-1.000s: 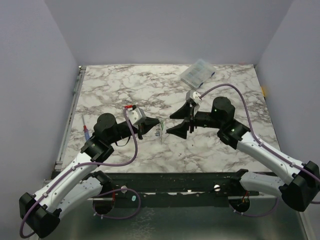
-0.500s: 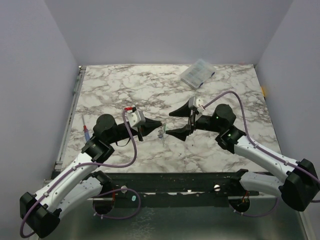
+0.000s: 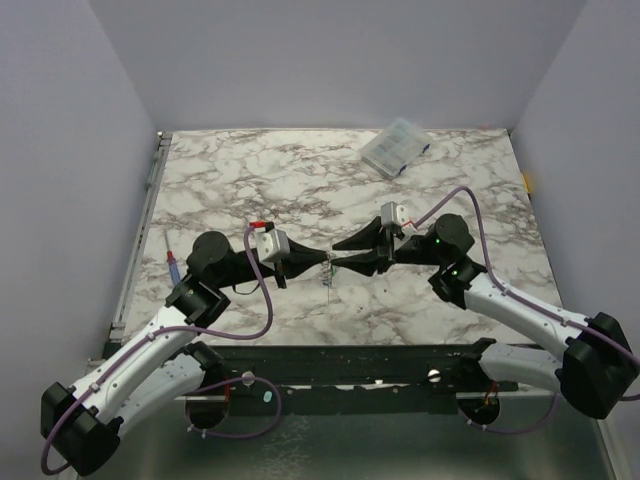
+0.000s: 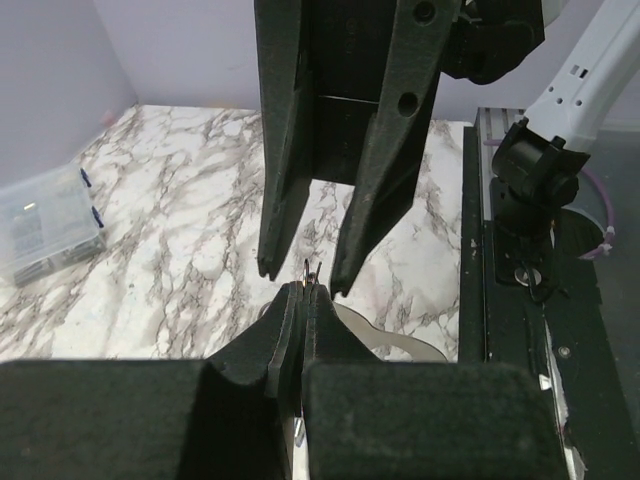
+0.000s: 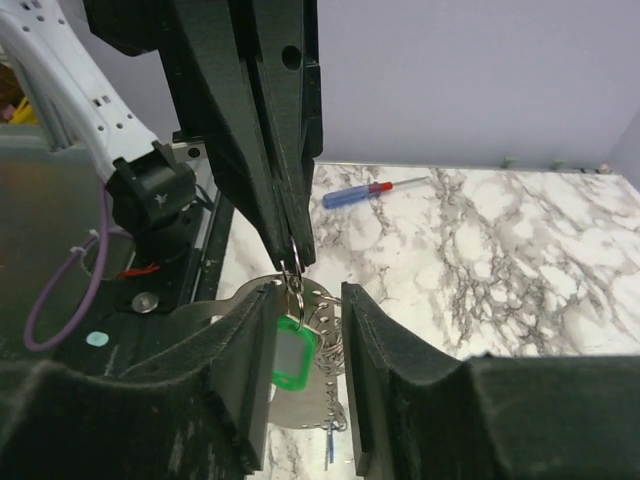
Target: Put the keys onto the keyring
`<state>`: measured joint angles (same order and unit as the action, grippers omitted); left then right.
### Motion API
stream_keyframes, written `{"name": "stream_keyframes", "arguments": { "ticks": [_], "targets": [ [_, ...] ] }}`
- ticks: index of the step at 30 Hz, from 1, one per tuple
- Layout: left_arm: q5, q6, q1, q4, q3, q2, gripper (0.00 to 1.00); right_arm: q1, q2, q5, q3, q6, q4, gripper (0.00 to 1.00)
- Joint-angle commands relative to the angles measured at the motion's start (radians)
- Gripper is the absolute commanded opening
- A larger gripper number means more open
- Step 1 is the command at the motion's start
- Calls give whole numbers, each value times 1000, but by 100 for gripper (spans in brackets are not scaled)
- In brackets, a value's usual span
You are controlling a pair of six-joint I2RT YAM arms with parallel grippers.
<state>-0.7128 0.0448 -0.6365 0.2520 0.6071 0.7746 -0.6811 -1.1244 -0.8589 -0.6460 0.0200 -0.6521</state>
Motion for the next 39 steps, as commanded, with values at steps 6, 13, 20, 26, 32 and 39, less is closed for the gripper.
{"name": "stream_keyframes", "arguments": {
  "ticks": [6, 13, 20, 26, 32, 39],
  "targets": [
    [-36, -14, -3, 71, -7, -9, 0, -3, -29, -47, -26, 21, -31, 32],
    [-31, -19, -2, 75, -7, -5, 0, -2, -35, -69, -37, 21, -23, 32],
    [-24, -24, -3, 76, -9, -3, 0, -3, -31, -83, -41, 27, -21, 29],
    [-20, -26, -3, 80, -9, 0, 0, -3, -37, -87, -51, 36, -26, 24],
    [-15, -27, -2, 81, -10, 0, 0, -3, -45, -90, -56, 37, -24, 11],
    [12, -25, -3, 82, -18, 0, 4, -3, -38, -78, -61, 38, -3, 1]
  ]
}}
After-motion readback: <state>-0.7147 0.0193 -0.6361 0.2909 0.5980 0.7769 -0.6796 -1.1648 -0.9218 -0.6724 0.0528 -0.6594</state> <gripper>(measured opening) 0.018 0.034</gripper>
